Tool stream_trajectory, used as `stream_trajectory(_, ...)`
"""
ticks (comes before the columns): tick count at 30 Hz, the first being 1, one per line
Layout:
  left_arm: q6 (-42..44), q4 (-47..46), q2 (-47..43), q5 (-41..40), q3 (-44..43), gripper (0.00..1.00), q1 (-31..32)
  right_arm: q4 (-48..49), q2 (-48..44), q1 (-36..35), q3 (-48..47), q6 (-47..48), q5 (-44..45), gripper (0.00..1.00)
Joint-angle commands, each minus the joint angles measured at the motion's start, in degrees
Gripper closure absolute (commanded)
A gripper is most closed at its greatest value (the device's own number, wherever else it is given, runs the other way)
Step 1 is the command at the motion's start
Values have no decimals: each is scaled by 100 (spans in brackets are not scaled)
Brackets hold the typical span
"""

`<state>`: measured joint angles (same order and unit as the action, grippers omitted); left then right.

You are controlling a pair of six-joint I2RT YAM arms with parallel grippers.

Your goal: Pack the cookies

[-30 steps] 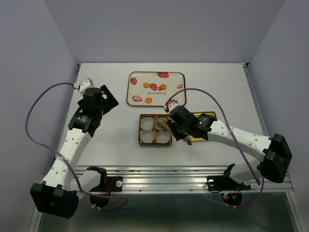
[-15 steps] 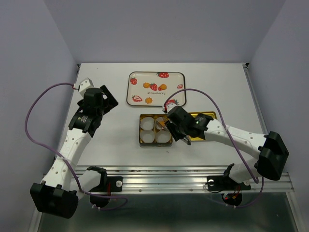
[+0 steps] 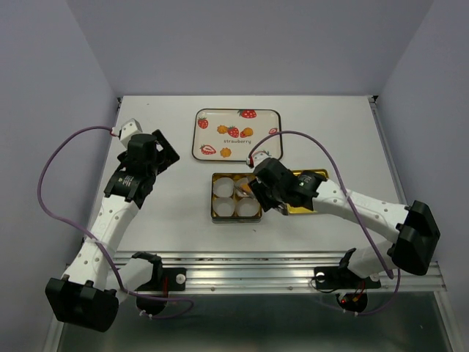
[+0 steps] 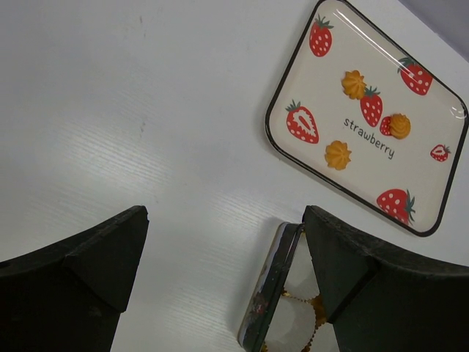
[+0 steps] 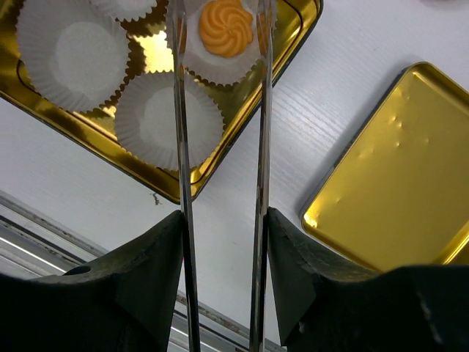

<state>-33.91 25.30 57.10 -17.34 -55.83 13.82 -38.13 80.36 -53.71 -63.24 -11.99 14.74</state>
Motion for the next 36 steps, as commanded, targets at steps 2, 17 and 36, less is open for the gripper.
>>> stream_trajectory(2, 34, -7, -129, -85, -59, 1, 50, 183, -328, -52, -469, 74, 81, 47)
stream_trajectory(17, 42, -183, -112, 187, -147, 1, 50, 1026, -355, 306, -1031, 232, 908, 47)
stream_trajectory(36, 69, -535, 222, 293, -279, 1, 50, 2125, 2115, 2005, -2289, 917, -200, 47)
